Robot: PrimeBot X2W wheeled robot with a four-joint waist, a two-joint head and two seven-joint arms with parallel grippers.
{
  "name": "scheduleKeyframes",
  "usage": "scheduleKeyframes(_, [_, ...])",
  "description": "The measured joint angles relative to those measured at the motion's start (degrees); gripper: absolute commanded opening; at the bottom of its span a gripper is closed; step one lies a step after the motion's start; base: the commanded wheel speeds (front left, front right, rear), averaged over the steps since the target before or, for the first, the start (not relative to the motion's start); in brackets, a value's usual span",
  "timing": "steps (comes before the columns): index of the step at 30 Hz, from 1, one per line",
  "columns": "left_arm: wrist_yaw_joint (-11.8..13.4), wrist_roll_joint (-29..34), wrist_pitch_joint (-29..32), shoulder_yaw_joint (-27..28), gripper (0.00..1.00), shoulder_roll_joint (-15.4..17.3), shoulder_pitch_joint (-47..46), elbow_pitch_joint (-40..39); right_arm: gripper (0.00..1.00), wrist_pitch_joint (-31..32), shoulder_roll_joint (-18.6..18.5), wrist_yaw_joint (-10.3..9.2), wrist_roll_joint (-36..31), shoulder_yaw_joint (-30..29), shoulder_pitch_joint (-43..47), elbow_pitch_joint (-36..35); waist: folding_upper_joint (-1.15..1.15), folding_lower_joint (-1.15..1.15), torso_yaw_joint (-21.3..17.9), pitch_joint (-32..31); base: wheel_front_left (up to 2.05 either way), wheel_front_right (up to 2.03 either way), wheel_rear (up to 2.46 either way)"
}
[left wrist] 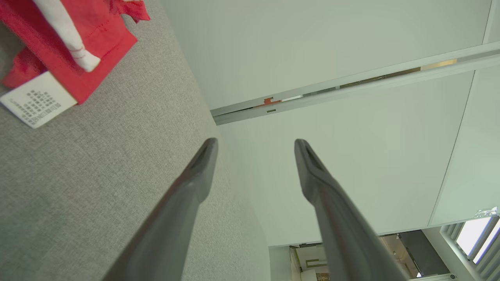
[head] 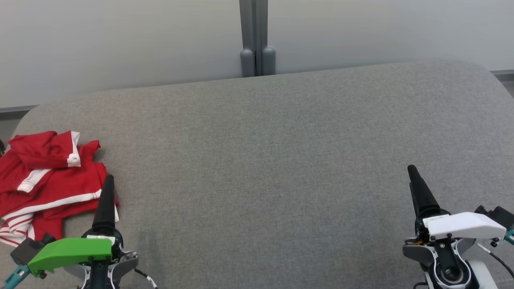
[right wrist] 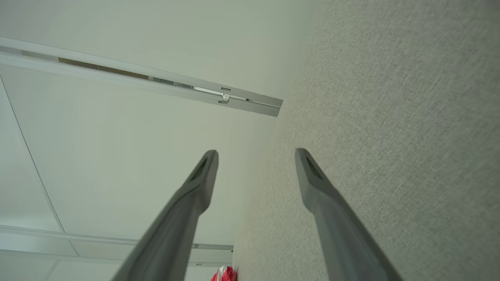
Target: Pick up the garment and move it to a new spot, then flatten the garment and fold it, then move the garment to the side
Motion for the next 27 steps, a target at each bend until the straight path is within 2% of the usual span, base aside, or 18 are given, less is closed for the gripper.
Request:
scheduleKeyframes(13, [0.00,14.90,-2.90,-3.07,1.00,1.09,-0.13,-3.03,1.00,-2.89,-0.59,0.01,-18.29,1.78,-0.21,-2.93,0.00,0.00,0.08,0.12,0.00,0.00,0.00])
scheduleKeyframes(27, [0.00,28.77,-5.50,-5.30,1.00,2.75,-0.13,-3.77,1.00,-5.53,-0.99,0.01,-32.22,2.86,-0.21,-4.61,0.00,0.00,0.15,0.32,0.00,0.00,0.00])
